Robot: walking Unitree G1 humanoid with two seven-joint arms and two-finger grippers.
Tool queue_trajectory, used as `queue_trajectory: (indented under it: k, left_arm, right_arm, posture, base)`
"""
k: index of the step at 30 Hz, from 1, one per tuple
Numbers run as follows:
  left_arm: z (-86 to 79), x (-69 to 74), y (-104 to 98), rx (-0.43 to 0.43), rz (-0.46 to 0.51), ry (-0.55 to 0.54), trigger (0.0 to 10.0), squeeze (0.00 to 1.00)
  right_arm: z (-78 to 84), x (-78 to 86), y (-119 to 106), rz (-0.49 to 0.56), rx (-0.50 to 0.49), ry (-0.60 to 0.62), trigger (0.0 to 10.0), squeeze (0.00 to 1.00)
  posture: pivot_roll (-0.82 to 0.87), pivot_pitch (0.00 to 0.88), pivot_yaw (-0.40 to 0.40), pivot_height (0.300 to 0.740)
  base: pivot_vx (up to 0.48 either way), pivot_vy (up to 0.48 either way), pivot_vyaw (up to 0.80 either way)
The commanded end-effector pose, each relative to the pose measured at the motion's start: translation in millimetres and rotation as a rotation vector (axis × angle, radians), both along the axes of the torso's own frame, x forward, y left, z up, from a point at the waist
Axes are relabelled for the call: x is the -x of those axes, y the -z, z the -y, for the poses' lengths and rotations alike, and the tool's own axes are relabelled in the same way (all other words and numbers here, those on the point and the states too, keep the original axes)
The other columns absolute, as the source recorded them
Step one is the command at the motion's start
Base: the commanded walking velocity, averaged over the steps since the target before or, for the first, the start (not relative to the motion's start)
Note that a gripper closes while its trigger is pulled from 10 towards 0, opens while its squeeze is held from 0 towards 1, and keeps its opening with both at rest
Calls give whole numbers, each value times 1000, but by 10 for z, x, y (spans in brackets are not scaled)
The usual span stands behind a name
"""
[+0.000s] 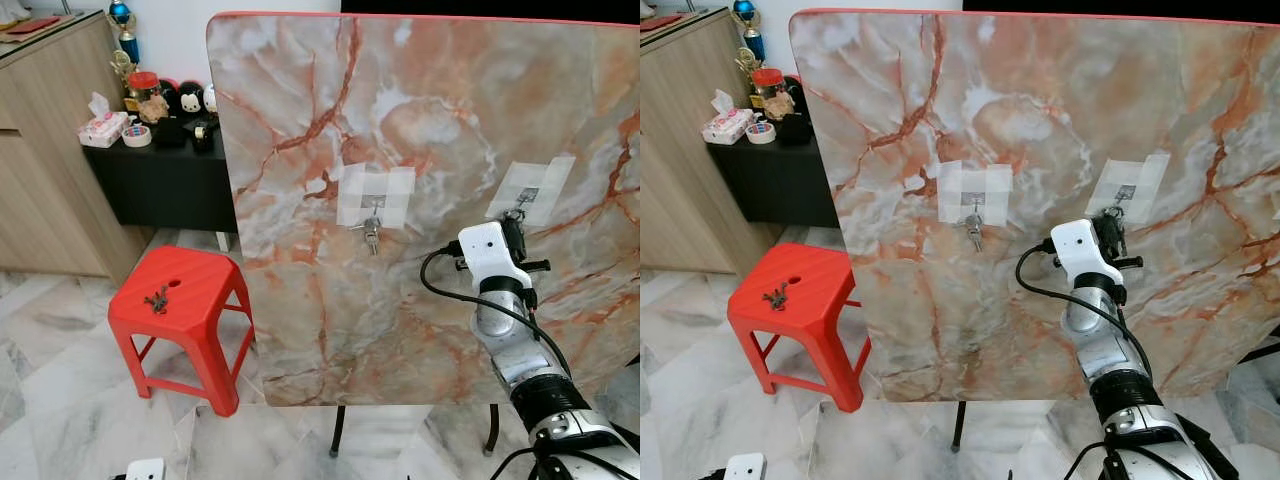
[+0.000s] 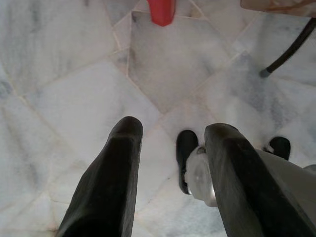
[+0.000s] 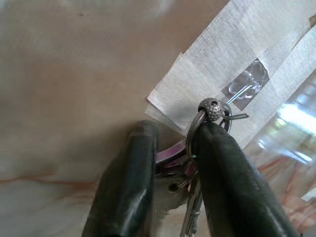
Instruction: Hang keys on a hook
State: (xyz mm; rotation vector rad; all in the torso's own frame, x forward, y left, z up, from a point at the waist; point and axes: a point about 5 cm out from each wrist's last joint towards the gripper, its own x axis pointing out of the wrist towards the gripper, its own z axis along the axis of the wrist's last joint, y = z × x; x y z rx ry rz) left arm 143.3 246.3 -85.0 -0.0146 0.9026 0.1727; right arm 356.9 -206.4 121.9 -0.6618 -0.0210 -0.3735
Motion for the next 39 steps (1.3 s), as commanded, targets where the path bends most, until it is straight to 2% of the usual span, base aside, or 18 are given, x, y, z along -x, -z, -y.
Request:
queue_trajectory:
  k: [1, 7, 13, 18, 21, 22, 23, 25, 27, 30, 31, 32, 33, 35, 39]
  left_arm:
    - [86, 22, 33, 12, -11, 6, 10000, 0]
    - [191, -20, 46, 20, -10, 15, 10000, 0]
    - [141, -28, 34, 16, -14, 12, 10000, 0]
    - [57, 8, 24, 9, -17, 4, 10000, 0]
    - [34, 31, 25, 7, -18, 0, 10000, 0]
    - [34, 31, 25, 7, -18, 0, 10000, 0]
    - [31, 42, 28, 7, -19, -1, 10000, 0]
    - [36, 51, 31, 8, -20, -2, 10000, 0]
    - [43, 54, 34, 9, -20, -2, 10000, 0]
    - [60, 54, 39, 11, -21, 2, 10000, 0]
    - [62, 53, 39, 8, -23, 9, 10000, 0]
    - [62, 53, 39, 8, -23, 9, 10000, 0]
    - [60, 52, 39, 6, -26, 16, 10000, 0]
    - [59, 50, 38, 5, -29, 24, 10000, 0]
    - [61, 45, 39, 3, -39, 40, 10000, 0]
  right_arm:
    - [-23, 16, 41, -10, -12, -7, 10000, 0]
    - [-3, 47, -55, 92, -16, 12, 10000, 0]
    - [31, 58, -175, 186, -24, 32, 10000, 0]
    - [12, 63, -168, 188, -32, 15, 10000, 0]
    - [-60, 114, -6, 114, -115, -62, 10000, 0]
    - [-60, 114, -6, 114, -115, -62, 10000, 0]
    - [-78, 188, 224, 5, -243, -95, 10000, 0]
    - [-22, 320, 480, -86, -403, -61, 10000, 0]
    - [21, 421, 624, -125, -478, -45, 10000, 0]
    - [149, 650, 882, -202, -530, 16, 10000, 0]
    - [198, 770, 1033, -262, -576, 52, 10000, 0]
    - [198, 770, 1033, -262, -576, 52, 10000, 0]
    - [208, 874, 1187, -318, -676, 84, 10000, 0]
    - [207, 958, 1313, -372, -742, 102, 10000, 0]
    - [173, 1296, 1699, -573, -876, 197, 10000, 0]
  posture:
    - [60, 0, -47, 713]
    - [60, 0, -47, 713]
    - [60, 0, -47, 713]
    - [62, 0, -48, 713]
    - [62, 0, -52, 713]
    - [62, 0, -52, 713]
    - [61, 0, -55, 713]
    - [63, 0, -57, 713]
    - [64, 0, -58, 713]
    - [56, 0, -52, 713]
    - [47, 0, -43, 713]
    - [47, 0, -43, 713]
    - [31, 0, -33, 713]
    - [18, 0, -25, 713]
    - [9, 0, -11, 713]
  base:
    - [0, 0, 0]
    - [0, 0, 0]
    - [0, 0, 0]
    - [0, 0, 0]
    - [0, 0, 0]
    - [0, 0, 0]
    - [0, 0, 0]
    - [0, 0, 0]
    - [0, 0, 0]
    - [0, 0, 0]
    - [0, 0, 0]
    - [0, 0, 0]
    - [0, 0, 0]
    - [0, 0, 0]
    - [0, 0, 0]
